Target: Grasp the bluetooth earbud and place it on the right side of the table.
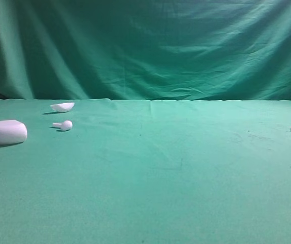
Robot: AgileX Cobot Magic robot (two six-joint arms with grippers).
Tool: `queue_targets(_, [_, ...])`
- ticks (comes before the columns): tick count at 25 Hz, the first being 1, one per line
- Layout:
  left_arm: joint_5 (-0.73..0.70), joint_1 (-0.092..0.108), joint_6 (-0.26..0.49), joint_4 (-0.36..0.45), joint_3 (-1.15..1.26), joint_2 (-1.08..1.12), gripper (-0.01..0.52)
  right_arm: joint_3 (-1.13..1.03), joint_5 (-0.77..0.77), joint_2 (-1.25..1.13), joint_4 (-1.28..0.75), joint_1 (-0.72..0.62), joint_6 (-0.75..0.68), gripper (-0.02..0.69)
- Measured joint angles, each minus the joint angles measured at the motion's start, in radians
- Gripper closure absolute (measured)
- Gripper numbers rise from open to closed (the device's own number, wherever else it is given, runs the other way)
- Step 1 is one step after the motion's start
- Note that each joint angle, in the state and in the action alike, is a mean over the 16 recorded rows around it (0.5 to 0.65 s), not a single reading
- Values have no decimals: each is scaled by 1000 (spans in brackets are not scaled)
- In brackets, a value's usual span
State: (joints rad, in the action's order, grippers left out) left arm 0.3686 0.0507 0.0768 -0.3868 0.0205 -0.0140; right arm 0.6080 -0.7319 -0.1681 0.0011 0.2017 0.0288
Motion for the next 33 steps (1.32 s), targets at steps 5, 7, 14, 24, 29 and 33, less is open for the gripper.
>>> queue_targets(5, [0,0,0,0,0,0,514,-130,93,24,-78,-31,-20,665])
queue_targets(7, [0,0,0,0,0,0,514,-196,134,45,-104,-48,-35,665])
queue_targets(14, [0,0,0,0,0,0,514,-440,263,122,-145,-112,-99,665])
queue_targets(24, [0,0,0,0,0,0,514,-621,334,177,-142,-142,-161,665])
queue_targets(29, [0,0,0,0,0,0,514,-635,345,177,-142,-142,-174,665])
queue_targets(33, [0,0,0,0,0,0,514,-635,347,177,-141,-142,-177,665])
